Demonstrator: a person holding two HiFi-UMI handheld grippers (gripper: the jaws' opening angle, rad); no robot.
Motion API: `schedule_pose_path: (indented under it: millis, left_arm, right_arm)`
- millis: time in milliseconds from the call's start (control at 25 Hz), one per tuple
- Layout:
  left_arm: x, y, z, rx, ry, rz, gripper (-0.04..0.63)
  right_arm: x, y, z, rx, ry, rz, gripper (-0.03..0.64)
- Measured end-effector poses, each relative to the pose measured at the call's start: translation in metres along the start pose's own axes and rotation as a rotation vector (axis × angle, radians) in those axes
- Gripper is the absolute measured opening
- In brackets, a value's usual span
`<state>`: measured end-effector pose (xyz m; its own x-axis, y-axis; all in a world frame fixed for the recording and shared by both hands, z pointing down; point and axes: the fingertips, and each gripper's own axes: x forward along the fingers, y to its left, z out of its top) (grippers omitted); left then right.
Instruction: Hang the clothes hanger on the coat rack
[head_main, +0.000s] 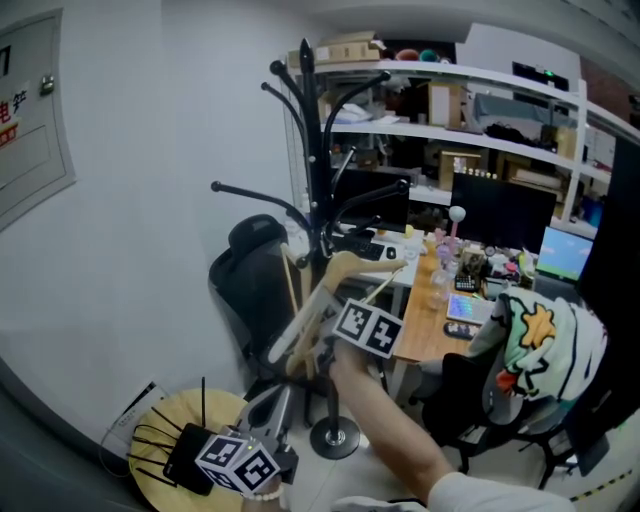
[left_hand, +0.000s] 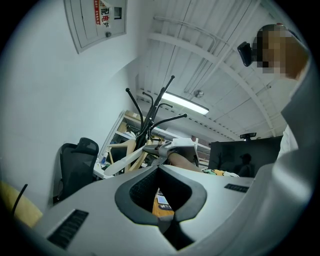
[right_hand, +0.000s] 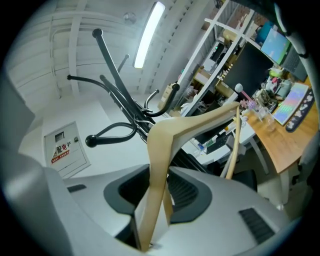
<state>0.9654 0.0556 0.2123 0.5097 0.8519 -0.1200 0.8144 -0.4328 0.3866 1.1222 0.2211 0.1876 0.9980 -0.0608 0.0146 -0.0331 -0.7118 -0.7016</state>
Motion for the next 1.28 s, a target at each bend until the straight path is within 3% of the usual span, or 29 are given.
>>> schedule_pose_path:
  millis: [400,560,600,800,1040,1160,1280]
  left_arm:
    - [0.007,-0.016,-0.006,0.01,0.02,0.005,-0.002]
    - [0.012,-0.021,-0.011,0.022,0.022,0.038,-0.002]
    - [0.013,-0.023,-0.013,0.025,0.02,0.049,-0.002]
    - [0.02,-0.031,-0.021,0.041,-0.012,0.134,-0.003]
    - [0.017,-0.044,-0.051,0.035,-0.023,0.272,-0.002]
    - [0.01,-0.048,-0.069,0.031,-0.031,0.351,-0.002]
    - [0.002,-0.051,-0.084,0.026,-0.038,0.414,-0.002]
  right_arm:
    - [-0.031,0.004,0.022,-0.091,-0.044,0.03,0.206]
    - [-0.059,0.016,0.031,-0.126,-0.047,0.159,0.203]
    - [-0.067,0.022,0.031,-0.139,-0.04,0.213,0.159]
    - [-0.103,0.038,0.023,-0.22,0.044,0.408,0.155]
    - [-0.131,0.008,0.0,-0.202,0.151,0.512,0.087]
    - [-0.141,-0.006,-0.014,-0.195,0.195,0.544,-0.005]
    - [-0.148,-0.017,-0.027,-0.178,0.228,0.574,-0.005]
